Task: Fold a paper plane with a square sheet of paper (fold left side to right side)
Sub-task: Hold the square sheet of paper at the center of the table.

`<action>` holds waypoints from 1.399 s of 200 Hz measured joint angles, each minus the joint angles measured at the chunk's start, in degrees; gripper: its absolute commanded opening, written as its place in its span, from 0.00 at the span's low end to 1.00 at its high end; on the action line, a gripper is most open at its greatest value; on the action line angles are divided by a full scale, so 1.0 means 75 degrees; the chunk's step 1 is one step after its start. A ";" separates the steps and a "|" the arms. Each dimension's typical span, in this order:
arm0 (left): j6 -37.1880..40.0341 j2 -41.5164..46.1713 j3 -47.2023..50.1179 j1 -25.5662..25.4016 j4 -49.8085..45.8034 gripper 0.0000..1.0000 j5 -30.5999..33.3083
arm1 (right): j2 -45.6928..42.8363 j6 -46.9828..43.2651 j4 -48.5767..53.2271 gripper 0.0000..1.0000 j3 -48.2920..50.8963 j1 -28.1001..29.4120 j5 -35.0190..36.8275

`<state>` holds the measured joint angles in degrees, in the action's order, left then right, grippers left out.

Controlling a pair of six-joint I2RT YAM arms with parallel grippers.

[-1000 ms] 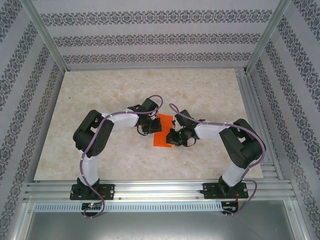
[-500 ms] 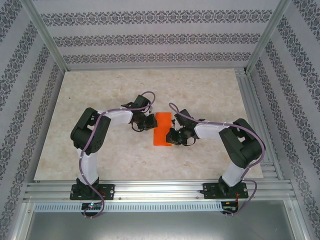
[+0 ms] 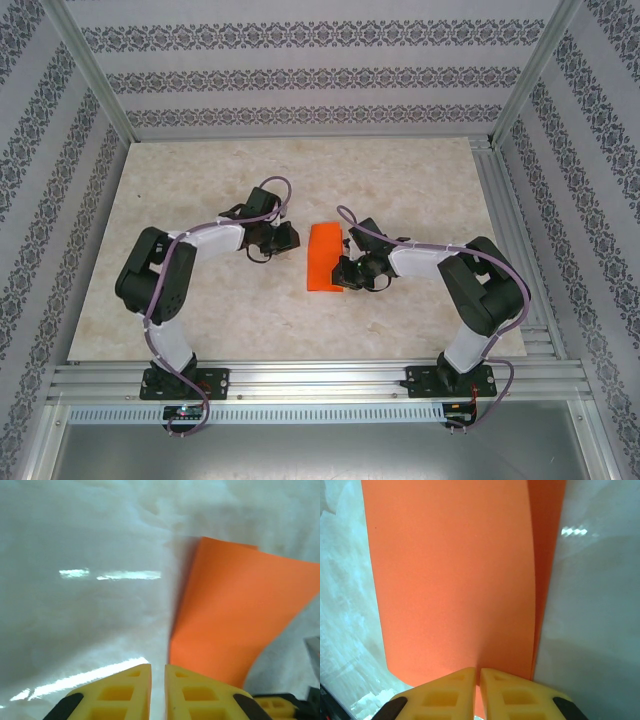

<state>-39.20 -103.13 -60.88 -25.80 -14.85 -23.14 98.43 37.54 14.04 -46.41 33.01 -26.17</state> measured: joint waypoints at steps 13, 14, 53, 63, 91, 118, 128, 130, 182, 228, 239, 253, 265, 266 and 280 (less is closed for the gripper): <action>0.0000 0.0061 0.0012 -0.0119 0.0192 0.17 -0.0070 | 0.0000 0.0000 0.0006 0.14 -0.0003 0.0000 0.0000; 0.0000 0.0061 0.0012 -0.0125 0.0210 0.17 -0.0076 | 0.0000 -0.0003 0.0006 0.14 -0.0003 0.0000 0.0000; 0.0000 -0.0562 -0.0414 -0.0385 0.0437 0.16 -0.0309 | 0.0015 -0.0023 0.0070 0.14 -0.0044 0.0000 0.0003; 0.0003 -0.0860 -0.0653 -0.0411 0.0446 0.16 -0.0332 | 0.0029 -0.0026 0.0076 0.14 -0.0050 0.0000 0.0003; 0.0052 -0.1626 -0.1338 -0.0414 0.0440 0.15 -0.0338 | 0.0044 -0.0029 0.0122 0.14 -0.0082 0.0000 0.0000; 0.0224 -0.2066 -0.1909 -0.0414 0.0373 0.15 -0.0303 | 0.0061 -0.0064 0.0187 0.14 -0.0122 0.0000 0.0000; 0.0294 -0.2168 -0.2092 -0.0414 0.0323 0.15 -0.0271 | 0.0064 -0.0090 0.0201 0.14 -0.0131 0.0000 0.0000; 0.0318 -0.2192 -0.2136 -0.0414 0.0315 0.15 -0.0259 | 0.0064 -0.0093 0.0207 0.14 -0.0134 0.0000 0.0000; 0.0595 -0.2556 -0.2498 -0.0405 0.0184 0.14 -0.0105 | 0.0070 -0.0172 0.0242 0.14 -0.0152 0.0000 0.0000; 0.0708 -0.2562 -0.2489 -0.0367 0.0216 0.14 -0.0137 | 0.0070 -0.0187 0.0245 0.14 -0.0152 0.0000 0.0000; 0.0720 -0.2565 -0.2489 -0.0361 0.0224 0.14 -0.0163 | 0.0070 -0.0198 0.0239 0.15 -0.0152 0.0000 -0.0003; 0.0726 -0.2565 -0.2465 -0.0356 0.0265 0.14 -0.0192 | 0.0050 -0.0195 0.0201 0.17 -0.0149 -0.0003 -0.0052; 0.0740 -0.2565 -0.2419 -0.0341 0.0344 0.14 -0.0233 | 0.0015 -0.0198 0.0187 0.20 -0.0149 -0.0020 -0.0093; 0.0740 -0.2565 -0.2413 -0.0338 0.0353 0.14 -0.0236 | 0.0006 -0.0198 0.0187 0.21 -0.0149 -0.0023 -0.0093; 0.0743 -0.2565 -0.2328 -0.0312 0.0495 0.14 -0.0312 | -0.0082 -0.0204 0.0294 0.24 -0.0152 -0.0114 -0.0131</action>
<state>-33.63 -122.37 -78.35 -28.14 -11.14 -25.47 97.82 36.01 16.25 -47.55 32.16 -27.16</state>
